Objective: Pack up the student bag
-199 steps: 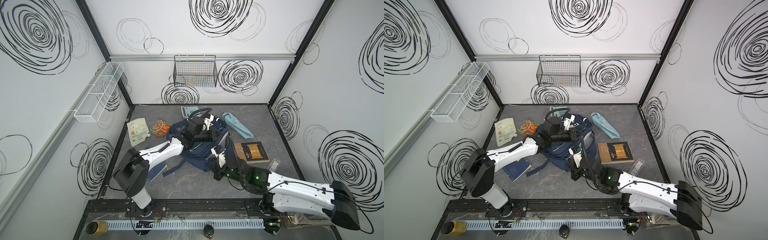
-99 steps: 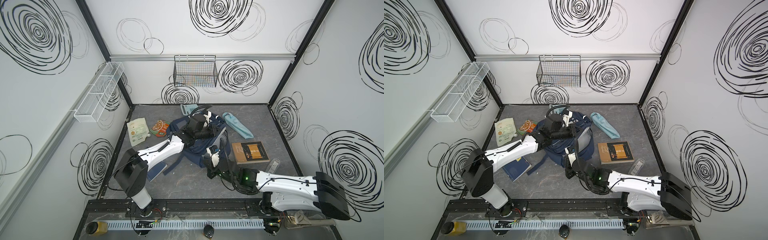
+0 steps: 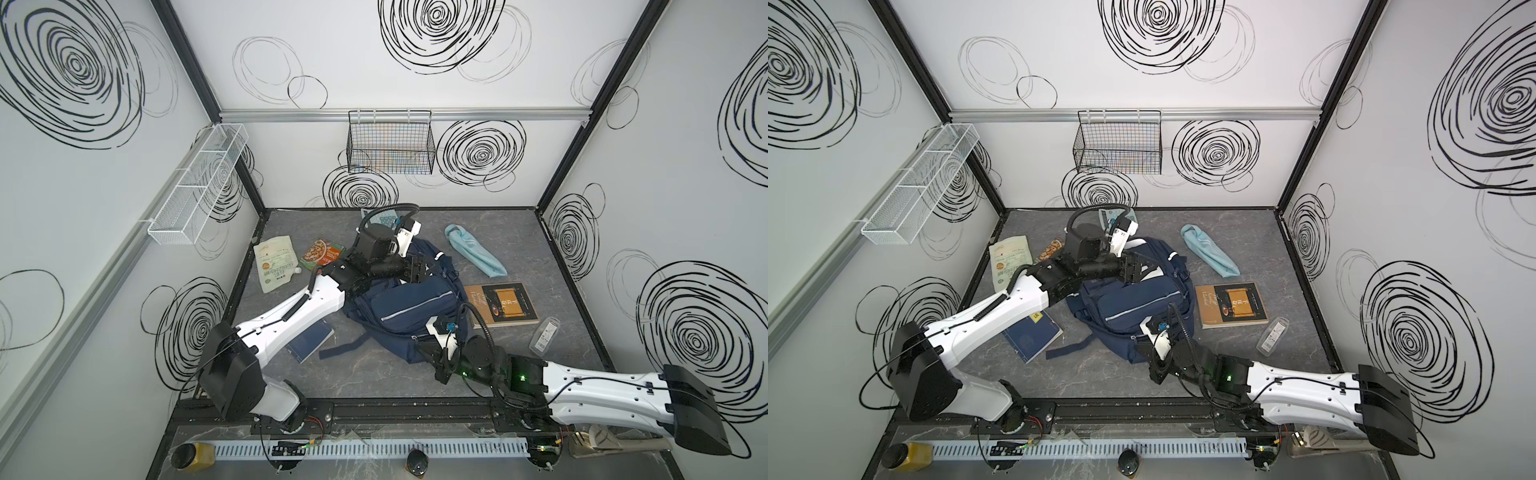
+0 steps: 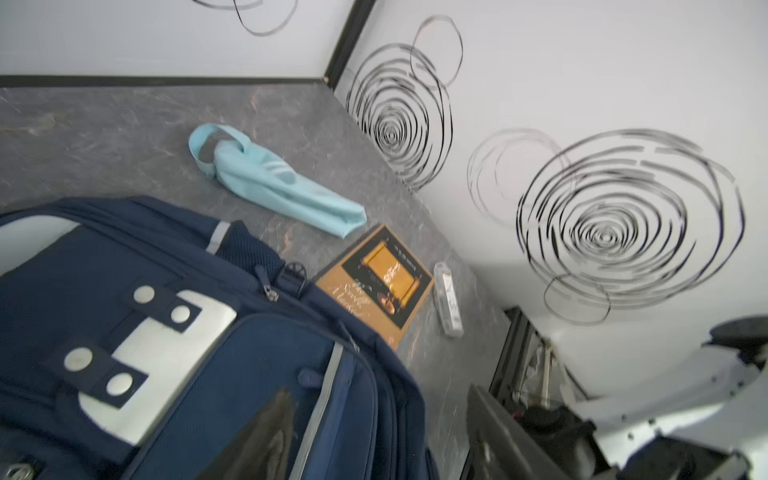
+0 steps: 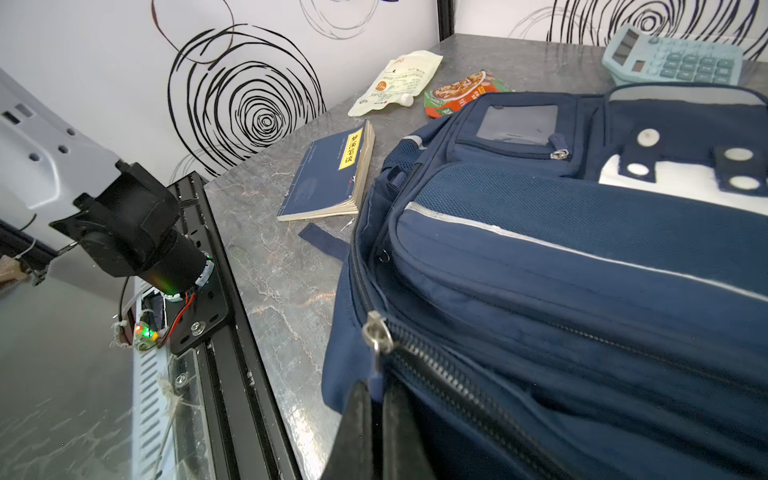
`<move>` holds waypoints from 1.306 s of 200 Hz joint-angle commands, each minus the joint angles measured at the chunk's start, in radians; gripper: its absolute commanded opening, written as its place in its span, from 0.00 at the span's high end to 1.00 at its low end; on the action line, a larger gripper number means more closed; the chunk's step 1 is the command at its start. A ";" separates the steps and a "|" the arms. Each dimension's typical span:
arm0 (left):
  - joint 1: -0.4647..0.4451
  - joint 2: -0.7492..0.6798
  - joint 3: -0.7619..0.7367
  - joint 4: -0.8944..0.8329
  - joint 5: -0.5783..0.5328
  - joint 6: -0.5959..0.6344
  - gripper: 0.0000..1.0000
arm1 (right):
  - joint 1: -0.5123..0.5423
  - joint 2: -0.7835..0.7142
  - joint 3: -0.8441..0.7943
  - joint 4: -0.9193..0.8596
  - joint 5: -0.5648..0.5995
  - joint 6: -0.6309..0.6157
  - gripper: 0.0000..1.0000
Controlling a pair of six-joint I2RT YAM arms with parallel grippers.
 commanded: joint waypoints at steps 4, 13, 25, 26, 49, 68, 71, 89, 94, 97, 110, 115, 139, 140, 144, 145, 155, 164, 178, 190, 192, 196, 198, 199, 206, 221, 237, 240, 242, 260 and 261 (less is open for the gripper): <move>-0.010 -0.003 -0.018 -0.184 0.183 0.167 0.30 | -0.027 -0.043 0.023 0.118 -0.022 -0.088 1.00; -0.017 -0.002 -0.018 -0.208 0.212 0.183 0.30 | -0.031 -0.050 0.026 0.099 -0.021 -0.090 1.00; -0.032 0.009 -0.014 -0.251 0.226 0.219 0.30 | -0.034 -0.061 0.022 0.088 -0.010 -0.089 1.00; -0.034 0.009 -0.013 -0.255 0.227 0.224 0.30 | -0.035 -0.061 0.022 0.088 -0.010 -0.088 1.00; -0.075 0.042 0.000 -0.347 0.232 0.294 0.30 | -0.038 -0.087 0.011 0.083 -0.003 -0.083 1.00; -0.105 0.060 0.001 -0.392 0.252 0.338 0.30 | -0.039 -0.106 0.001 0.084 -0.004 -0.081 1.00; -0.110 0.063 0.001 -0.397 0.254 0.343 0.30 | -0.038 -0.109 -0.001 0.082 -0.003 -0.080 1.00; -0.136 0.080 0.011 -0.434 0.253 0.382 0.30 | -0.038 -0.118 -0.004 0.072 0.000 -0.080 1.00; -0.141 0.085 0.014 -0.442 0.250 0.390 0.31 | -0.038 -0.119 -0.006 0.071 0.000 -0.080 1.00; -0.144 0.087 0.017 -0.448 0.247 0.393 0.32 | -0.039 -0.122 -0.007 0.070 0.000 -0.080 1.00; -0.146 0.100 0.024 -0.459 0.238 0.399 0.36 | -0.038 -0.125 -0.008 0.065 0.001 -0.082 1.00; -0.146 0.103 0.027 -0.462 0.232 0.399 0.38 | -0.038 -0.128 -0.008 0.063 0.002 -0.082 1.00; -0.143 0.110 0.037 -0.463 0.191 0.399 0.57 | -0.038 -0.130 -0.008 0.062 0.003 -0.086 1.00; -0.142 0.110 0.038 -0.463 0.189 0.397 0.58 | -0.038 -0.129 -0.008 0.063 0.003 -0.087 1.00; -0.139 0.108 0.038 -0.456 0.186 0.391 0.61 | -0.038 -0.130 -0.008 0.063 0.003 -0.087 1.00; -0.139 0.108 0.038 -0.454 0.186 0.390 0.62 | -0.038 -0.130 -0.008 0.064 0.003 -0.087 1.00; -0.132 0.106 0.036 -0.430 0.188 0.369 0.69 | -0.038 -0.127 -0.009 0.065 0.001 -0.089 1.00; -0.129 0.104 0.036 -0.410 0.184 0.351 0.74 | -0.038 -0.123 -0.008 0.065 -0.001 -0.091 1.00; -0.125 0.102 0.038 -0.379 0.178 0.326 0.85 | -0.038 -0.115 -0.006 0.063 -0.006 -0.093 1.00; -0.119 0.102 0.038 -0.346 0.173 0.290 0.98 | -0.038 -0.109 -0.003 0.062 -0.013 -0.094 1.00; -0.118 0.102 0.038 -0.340 0.173 0.285 1.00 | -0.038 -0.109 -0.002 0.062 -0.014 -0.095 1.00; -0.116 0.102 0.038 -0.327 0.171 0.272 1.00 | -0.038 -0.106 0.002 0.060 -0.017 -0.095 1.00; -0.115 0.102 0.038 -0.320 0.170 0.263 1.00 | -0.039 -0.104 0.003 0.060 -0.019 -0.096 1.00; -0.115 0.102 0.038 -0.317 0.168 0.260 1.00 | -0.038 -0.104 0.003 0.060 -0.021 -0.097 1.00; -0.115 0.099 0.038 -0.293 0.158 0.235 1.00 | -0.037 -0.097 0.008 0.063 -0.032 -0.102 1.00; -0.115 0.085 0.025 -0.215 0.131 0.170 1.00 | -0.033 -0.071 0.036 0.056 -0.060 -0.101 1.00; -0.115 0.074 0.019 -0.136 0.120 0.110 1.00 | -0.024 -0.031 0.066 0.058 -0.077 -0.084 1.00; -0.115 0.073 0.019 -0.125 0.116 0.100 1.00 | -0.020 -0.021 0.071 0.060 -0.078 -0.082 1.00; -0.114 0.072 0.020 -0.118 0.114 0.093 1.00 | -0.019 -0.018 0.075 0.060 -0.079 -0.080 1.00; -0.117 0.072 0.032 -0.080 0.085 0.055 1.00 | -0.001 0.020 0.103 0.065 -0.074 -0.068 1.00; -0.116 0.072 0.033 -0.079 0.083 0.053 1.00 | -0.001 0.023 0.104 0.066 -0.073 -0.068 1.00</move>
